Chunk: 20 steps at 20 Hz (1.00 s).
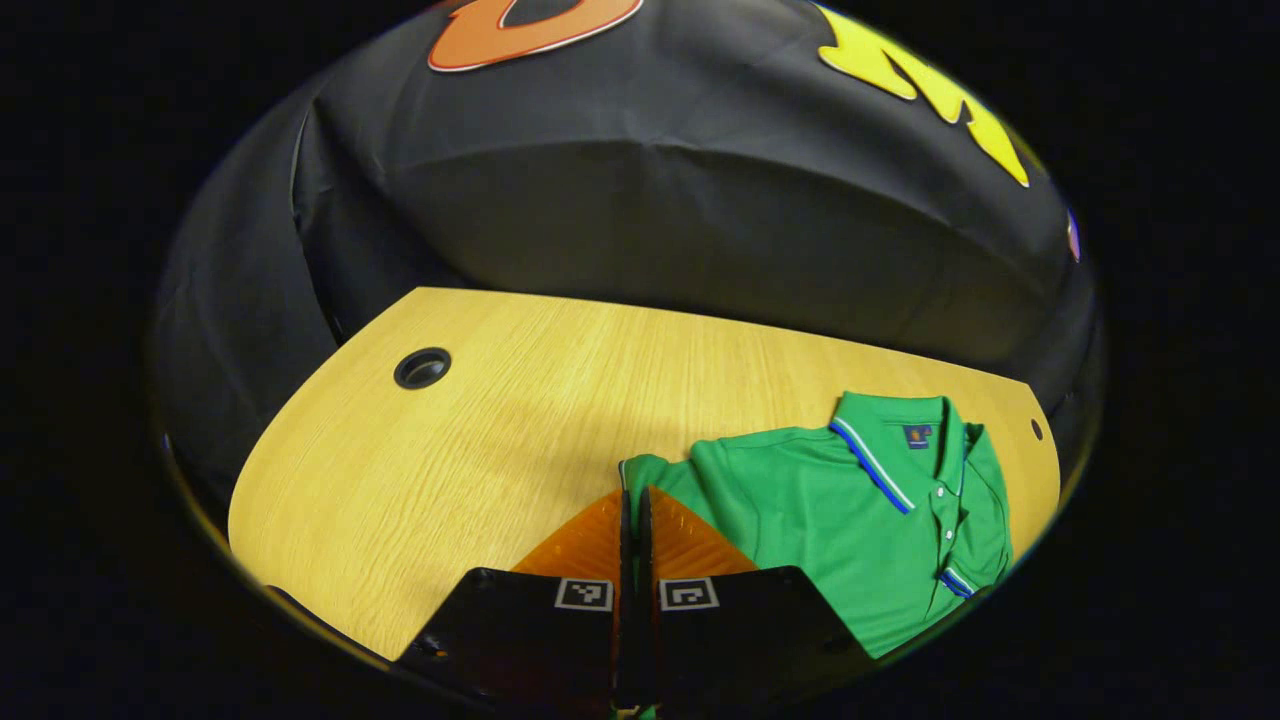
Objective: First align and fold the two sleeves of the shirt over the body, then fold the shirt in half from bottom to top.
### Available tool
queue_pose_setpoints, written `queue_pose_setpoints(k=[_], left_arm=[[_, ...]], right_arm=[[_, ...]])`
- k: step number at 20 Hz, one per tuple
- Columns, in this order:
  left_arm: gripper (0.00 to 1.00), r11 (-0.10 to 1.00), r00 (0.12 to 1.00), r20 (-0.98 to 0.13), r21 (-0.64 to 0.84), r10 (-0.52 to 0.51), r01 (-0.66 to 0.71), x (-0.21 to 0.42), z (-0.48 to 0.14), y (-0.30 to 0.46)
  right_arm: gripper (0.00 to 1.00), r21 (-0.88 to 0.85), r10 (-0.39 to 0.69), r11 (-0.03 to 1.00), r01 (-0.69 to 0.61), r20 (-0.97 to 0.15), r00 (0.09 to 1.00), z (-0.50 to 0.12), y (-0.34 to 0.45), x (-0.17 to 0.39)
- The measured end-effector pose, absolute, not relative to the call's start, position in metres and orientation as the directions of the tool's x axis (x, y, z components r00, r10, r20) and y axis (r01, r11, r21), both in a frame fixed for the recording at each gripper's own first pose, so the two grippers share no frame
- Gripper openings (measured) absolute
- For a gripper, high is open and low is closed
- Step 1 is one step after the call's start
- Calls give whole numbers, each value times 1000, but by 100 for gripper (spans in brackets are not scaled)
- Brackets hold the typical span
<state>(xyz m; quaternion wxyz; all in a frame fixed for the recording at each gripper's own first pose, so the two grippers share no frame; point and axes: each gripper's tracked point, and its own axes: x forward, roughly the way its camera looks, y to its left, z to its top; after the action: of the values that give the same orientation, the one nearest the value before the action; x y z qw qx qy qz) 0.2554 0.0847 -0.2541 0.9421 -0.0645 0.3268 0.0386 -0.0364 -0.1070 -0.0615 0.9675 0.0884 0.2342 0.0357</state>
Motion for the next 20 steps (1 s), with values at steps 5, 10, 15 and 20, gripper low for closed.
queue_pose_setpoints(k=[5,10,15,20], left_arm=[[3,1000,811,-584,-21,-22,11,248,-234,60],[3,982,826,-559,112,-64,152,234,-225,37],[3,951,832,-543,182,-114,249,219,-218,13],[3,941,829,-537,173,-157,291,204,-215,-12]], right_arm=[[98,197,114,980,-26,-447,887,-64,-101,-35],[98,193,104,981,-20,-436,894,-62,-100,-36],[98,192,110,981,-28,-432,895,-63,-93,-39],[98,193,119,981,-38,-425,897,-62,-87,-40]])
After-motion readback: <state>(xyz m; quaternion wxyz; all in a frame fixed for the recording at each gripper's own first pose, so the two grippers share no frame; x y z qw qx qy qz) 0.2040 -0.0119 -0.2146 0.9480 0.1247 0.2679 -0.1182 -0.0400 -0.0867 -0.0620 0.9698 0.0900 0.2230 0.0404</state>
